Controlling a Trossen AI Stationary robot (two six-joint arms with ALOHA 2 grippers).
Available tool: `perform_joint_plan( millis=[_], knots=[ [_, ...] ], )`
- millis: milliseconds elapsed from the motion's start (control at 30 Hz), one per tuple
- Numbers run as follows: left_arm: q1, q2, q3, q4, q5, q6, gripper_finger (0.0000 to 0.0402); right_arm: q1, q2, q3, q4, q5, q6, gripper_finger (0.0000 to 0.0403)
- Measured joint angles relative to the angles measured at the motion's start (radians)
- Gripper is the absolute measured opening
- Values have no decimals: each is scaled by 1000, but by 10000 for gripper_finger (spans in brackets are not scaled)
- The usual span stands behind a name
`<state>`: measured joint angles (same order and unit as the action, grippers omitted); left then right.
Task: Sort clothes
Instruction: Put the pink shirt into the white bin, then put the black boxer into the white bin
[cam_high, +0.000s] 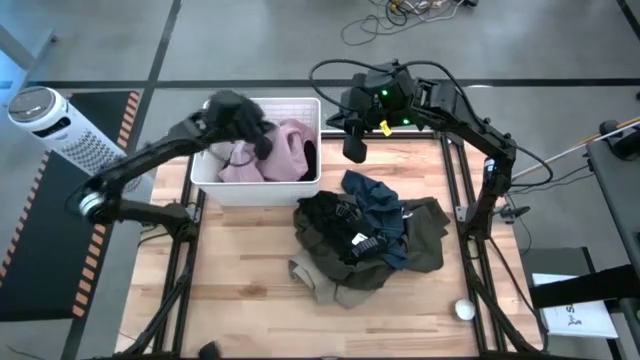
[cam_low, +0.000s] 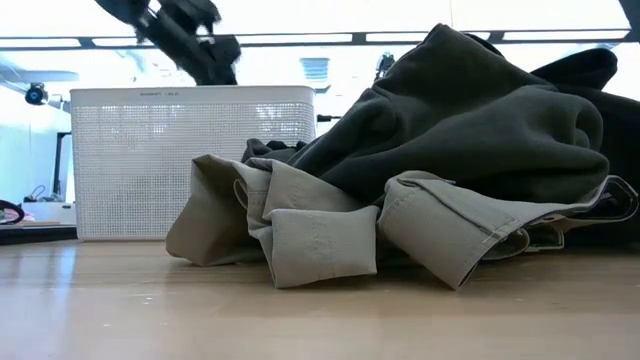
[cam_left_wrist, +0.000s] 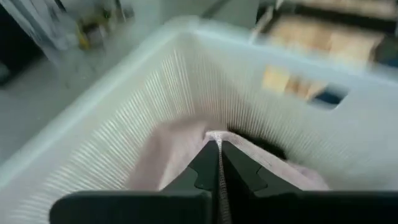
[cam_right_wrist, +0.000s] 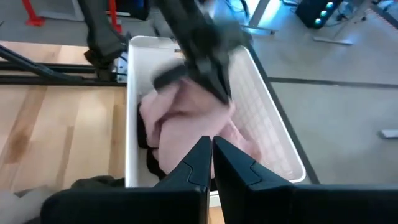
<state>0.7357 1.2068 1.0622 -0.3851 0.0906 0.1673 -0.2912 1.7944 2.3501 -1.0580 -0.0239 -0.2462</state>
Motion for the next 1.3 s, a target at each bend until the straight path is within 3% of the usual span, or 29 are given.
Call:
perform_joint_plan(
  millis=[200,367,533,633,767,967,1033,1300],
  knots=[
    [0,-239,0,-5,4,-5,26,17,-1,-2,-49,150,-16,0],
    [-1,-388,1,-42,31,-18,81,34,-3,-66,-63,152,-27,0],
    [-1,-458,1,-146,34,-51,153,47,-9,-178,-19,114,-22,0],
    [-2,-493,0,-201,58,-34,174,68,-24,-272,35,96,-32,0],
    [-25,-544,-21,-198,60,-37,139,106,-83,-419,117,92,-21,0],
    [-77,-647,-116,-92,191,-105,17,194,-217,-727,319,66,40,0],
    [-90,-676,-159,-30,240,-129,10,225,-264,-834,410,61,76,0],
    [-101,-763,-370,132,244,-154,2,324,-304,-1135,642,90,288,0]
  ],
)
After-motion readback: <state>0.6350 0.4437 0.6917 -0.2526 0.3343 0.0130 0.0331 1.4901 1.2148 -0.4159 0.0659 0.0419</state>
